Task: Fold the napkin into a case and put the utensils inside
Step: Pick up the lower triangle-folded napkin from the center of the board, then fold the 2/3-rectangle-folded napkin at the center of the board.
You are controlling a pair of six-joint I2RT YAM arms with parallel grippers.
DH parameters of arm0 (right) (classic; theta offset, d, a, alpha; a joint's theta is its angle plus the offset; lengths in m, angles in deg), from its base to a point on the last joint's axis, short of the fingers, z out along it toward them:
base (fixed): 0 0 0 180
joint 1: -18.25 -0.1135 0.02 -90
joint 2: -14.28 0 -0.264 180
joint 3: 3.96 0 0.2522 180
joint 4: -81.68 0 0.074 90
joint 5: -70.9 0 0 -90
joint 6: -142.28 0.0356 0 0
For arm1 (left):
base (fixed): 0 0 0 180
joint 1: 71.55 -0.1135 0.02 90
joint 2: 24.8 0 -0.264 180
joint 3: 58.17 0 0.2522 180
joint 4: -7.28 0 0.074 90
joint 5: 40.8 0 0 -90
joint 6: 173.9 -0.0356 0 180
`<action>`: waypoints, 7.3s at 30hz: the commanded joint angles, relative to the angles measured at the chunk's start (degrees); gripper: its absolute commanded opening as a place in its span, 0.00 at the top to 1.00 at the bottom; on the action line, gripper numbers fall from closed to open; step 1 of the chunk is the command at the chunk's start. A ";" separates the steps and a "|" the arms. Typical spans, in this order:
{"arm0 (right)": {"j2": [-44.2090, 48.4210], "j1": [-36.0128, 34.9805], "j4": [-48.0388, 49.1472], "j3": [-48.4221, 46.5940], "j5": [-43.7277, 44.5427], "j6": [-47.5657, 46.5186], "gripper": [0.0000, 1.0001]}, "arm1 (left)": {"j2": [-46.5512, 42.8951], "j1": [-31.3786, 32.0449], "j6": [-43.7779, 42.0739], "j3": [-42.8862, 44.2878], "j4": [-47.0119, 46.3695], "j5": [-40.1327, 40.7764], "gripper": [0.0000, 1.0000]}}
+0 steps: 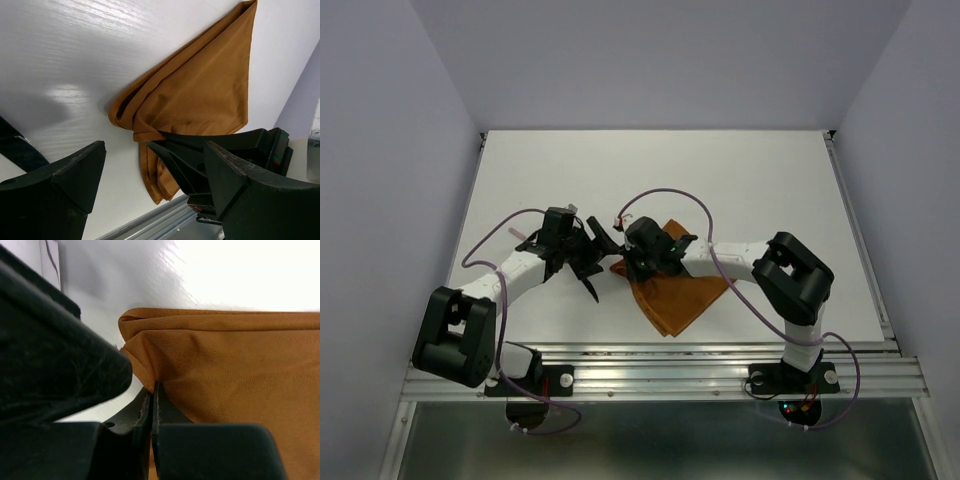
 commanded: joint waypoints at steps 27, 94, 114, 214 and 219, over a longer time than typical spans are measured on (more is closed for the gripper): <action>5.85 2.17 5.11 4.04 -7.17 3.92 0.99 | 2.50 0.02 5.76 -3.61 -6.26 -1.35 0.17; 14.90 -23.58 -15.81 18.10 30.19 20.00 0.57 | 5.05 6.26 9.89 0.34 -0.63 0.58 1.00; 35.19 -18.23 -9.22 27.86 19.21 13.59 0.99 | 7.77 6.35 8.84 6.31 4.81 3.30 1.00; 4.62 -11.19 19.43 10.54 32.73 -2.23 0.39 | 14.72 11.53 8.49 18.10 21.61 9.72 1.00; 4.62 -11.72 20.58 10.37 35.10 -1.18 0.53 | 14.80 11.53 8.57 17.48 21.34 9.63 1.00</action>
